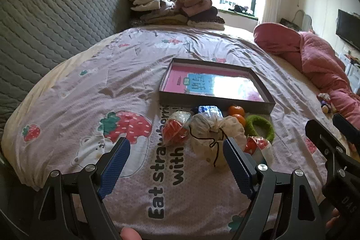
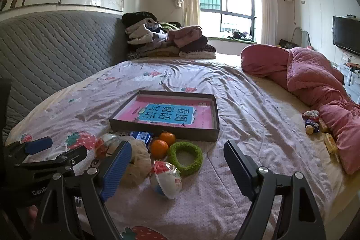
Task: Organize objects
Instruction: 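Move both tools toward the plastic-wrapped balls in front of the tray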
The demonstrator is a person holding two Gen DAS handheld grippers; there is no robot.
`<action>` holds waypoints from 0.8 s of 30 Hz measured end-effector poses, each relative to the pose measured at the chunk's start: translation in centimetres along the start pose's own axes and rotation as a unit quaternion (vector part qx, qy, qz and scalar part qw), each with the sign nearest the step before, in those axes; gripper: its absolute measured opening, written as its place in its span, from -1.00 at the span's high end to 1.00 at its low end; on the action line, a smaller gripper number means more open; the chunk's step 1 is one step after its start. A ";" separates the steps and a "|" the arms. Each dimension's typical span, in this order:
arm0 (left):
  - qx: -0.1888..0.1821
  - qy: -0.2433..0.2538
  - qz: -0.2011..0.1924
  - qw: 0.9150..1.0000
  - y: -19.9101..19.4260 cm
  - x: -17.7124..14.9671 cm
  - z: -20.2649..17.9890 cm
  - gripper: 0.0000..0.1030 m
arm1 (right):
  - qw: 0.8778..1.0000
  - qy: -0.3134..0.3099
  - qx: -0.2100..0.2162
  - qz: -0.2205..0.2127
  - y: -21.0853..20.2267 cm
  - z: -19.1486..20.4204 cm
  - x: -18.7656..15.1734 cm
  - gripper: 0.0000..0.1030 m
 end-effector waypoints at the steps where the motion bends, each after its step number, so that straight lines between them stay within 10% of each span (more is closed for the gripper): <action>1: 0.001 0.000 -0.001 1.000 -0.1 0.1 0.1 -0.65 | 1.000 -0.001 0.000 -0.002 -0.1 0.1 0.2 -0.62; 24: 0.000 -0.009 0.000 1.000 0.4 -0.1 1.3 -0.65 | 1.000 -0.008 0.016 0.006 0.7 1.2 -0.2 -0.62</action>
Point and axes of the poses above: each gripper's, at about its wrist camera, not at the fingertips, and y roughly the way its jaws point, z to its left, x to its top, the point moved 8 cm from there along y, roughly the way its jaws point, and after that the axes turned 2 degrees about -y, right-handed, at the moved point
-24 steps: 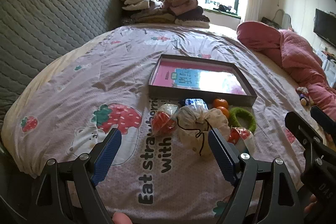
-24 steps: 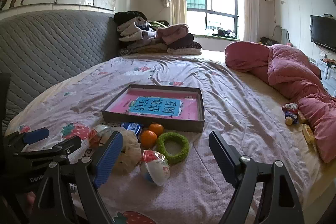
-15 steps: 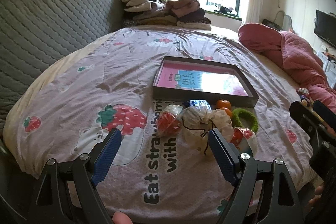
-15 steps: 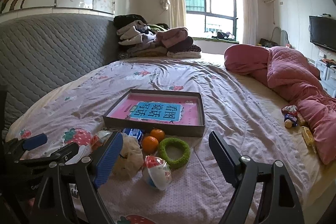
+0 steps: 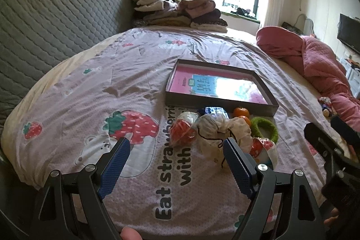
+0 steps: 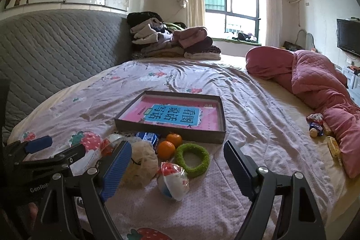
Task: Organize objects
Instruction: 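Move both tools toward the plastic-wrapped balls in front of the tray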
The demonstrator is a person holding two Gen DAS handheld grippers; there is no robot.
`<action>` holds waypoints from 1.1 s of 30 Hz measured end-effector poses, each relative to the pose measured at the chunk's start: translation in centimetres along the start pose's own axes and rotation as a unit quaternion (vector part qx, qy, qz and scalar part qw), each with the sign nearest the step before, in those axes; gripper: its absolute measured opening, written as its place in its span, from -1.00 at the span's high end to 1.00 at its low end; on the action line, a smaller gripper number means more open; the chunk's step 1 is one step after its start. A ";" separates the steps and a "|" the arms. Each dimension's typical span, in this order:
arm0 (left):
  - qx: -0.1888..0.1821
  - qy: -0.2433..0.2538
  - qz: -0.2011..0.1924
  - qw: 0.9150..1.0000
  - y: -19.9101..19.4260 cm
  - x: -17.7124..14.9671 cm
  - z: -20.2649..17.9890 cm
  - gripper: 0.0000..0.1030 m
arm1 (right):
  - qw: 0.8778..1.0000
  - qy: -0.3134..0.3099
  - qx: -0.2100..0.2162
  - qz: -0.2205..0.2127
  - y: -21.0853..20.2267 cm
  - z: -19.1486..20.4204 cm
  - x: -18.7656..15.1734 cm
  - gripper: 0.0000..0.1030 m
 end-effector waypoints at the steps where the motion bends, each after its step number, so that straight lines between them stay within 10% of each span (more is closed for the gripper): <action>1: 0.000 0.000 0.002 1.000 0.2 -0.1 0.0 -0.65 | 1.000 -0.001 0.001 0.003 0.2 0.1 -0.2 -0.62; 33: -0.020 0.012 0.077 0.997 6.7 -3.5 0.8 -0.65 | 0.995 0.019 0.015 0.095 5.9 -1.0 -6.6 -0.62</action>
Point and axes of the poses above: each gripper's, at about its wrist camera, not at the fingertips, and y roughly the way its jaws point, z to its left, x to its top, the point moved 8 cm from there along y, roughly the way its jaws point, and after that the axes turned 2 degrees about -y, right-handed, at the moved point
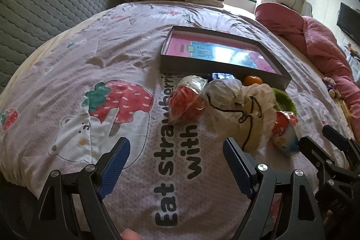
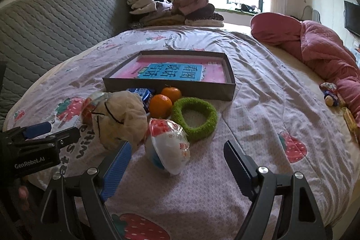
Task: Organize objects
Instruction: 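Move both tools toward the plastic-wrapped balls in front of the tray, then grasp the red-filled wrapped ball with left tool while right tool grasps white-red wrapped ball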
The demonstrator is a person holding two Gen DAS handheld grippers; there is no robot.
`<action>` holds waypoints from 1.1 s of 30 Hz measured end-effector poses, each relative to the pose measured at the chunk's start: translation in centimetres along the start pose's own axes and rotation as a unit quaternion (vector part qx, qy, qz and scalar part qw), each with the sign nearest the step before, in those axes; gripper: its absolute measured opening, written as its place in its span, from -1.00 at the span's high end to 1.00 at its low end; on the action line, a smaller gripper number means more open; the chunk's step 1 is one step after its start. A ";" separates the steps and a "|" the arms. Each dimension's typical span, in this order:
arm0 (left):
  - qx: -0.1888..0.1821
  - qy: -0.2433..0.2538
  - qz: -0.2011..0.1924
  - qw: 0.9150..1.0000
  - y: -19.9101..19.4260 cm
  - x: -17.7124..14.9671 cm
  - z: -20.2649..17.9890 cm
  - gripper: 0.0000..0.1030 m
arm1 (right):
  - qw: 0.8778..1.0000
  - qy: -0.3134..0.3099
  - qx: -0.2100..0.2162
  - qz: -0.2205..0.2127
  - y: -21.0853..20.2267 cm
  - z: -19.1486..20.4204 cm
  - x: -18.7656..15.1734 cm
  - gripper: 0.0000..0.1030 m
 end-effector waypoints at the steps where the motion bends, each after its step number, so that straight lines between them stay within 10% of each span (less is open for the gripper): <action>1: -0.002 0.001 0.000 1.000 0.2 0.0 0.1 -0.65 | 1.000 0.001 0.000 0.002 0.2 -0.1 -0.1 -0.62; 33: -0.023 0.060 -0.001 0.998 6.5 3.0 -0.6 -0.65 | 1.000 -0.007 0.015 0.020 3.9 0.5 -1.1 -0.34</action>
Point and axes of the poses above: each gripper's, at about its wrist camera, not at the fingertips, and y roughly the way its jaws point, z to its left, x to its top, the point moved 8 cm from there along y, roughly the way its jaws point, and after that the axes turned 2 degrees about -y, right-handed, at the moved point
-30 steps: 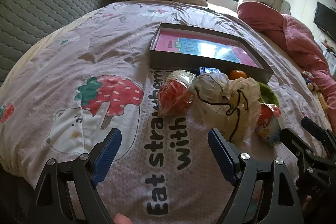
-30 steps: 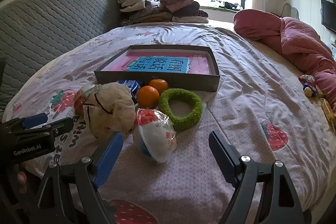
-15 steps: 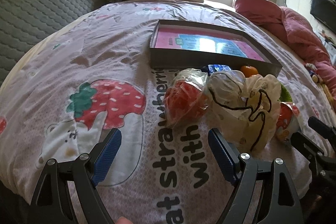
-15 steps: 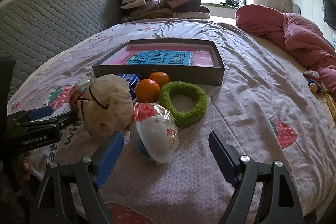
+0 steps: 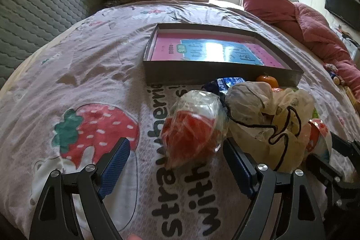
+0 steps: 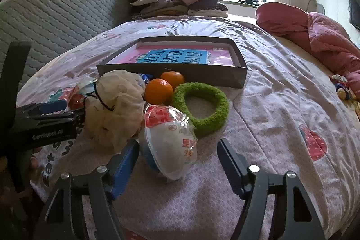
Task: Organize objects
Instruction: 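Grasp the red-filled wrapped ball with left tool while right tool grasps white-red wrapped ball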
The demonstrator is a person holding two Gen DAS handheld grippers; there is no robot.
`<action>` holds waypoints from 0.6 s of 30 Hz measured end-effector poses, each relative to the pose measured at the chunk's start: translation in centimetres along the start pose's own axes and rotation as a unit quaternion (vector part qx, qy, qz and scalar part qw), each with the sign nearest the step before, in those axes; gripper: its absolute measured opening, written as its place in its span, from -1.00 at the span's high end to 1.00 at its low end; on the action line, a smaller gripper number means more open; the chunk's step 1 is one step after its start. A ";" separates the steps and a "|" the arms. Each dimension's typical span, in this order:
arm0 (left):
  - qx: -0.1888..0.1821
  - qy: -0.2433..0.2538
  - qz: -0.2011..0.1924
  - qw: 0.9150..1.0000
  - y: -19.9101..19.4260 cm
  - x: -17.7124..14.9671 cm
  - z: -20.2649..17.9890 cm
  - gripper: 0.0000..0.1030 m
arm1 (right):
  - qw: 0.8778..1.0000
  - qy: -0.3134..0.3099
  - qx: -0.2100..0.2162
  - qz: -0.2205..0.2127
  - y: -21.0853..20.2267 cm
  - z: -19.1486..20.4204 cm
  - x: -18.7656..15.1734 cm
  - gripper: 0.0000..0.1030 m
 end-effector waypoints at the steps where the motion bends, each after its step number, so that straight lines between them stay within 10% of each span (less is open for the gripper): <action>1: -0.002 0.002 0.000 1.000 0.2 0.2 -0.1 -0.65 | 1.000 -0.002 0.002 0.000 0.1 0.1 0.0 -0.30; 18: -0.051 0.001 -0.004 0.999 1.2 0.7 -1.4 -0.08 | 1.000 -0.007 0.014 -0.009 -0.1 0.6 0.0 -0.03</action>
Point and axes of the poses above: each gripper's, at about its wrist camera, not at the fingertips, and y roughly the way its jaws point, z to its left, x to its top, the point moved 8 cm from there along y, roughly the way its jaws point, and after that the axes turned 2 degrees about -y, right-handed, at the moved point
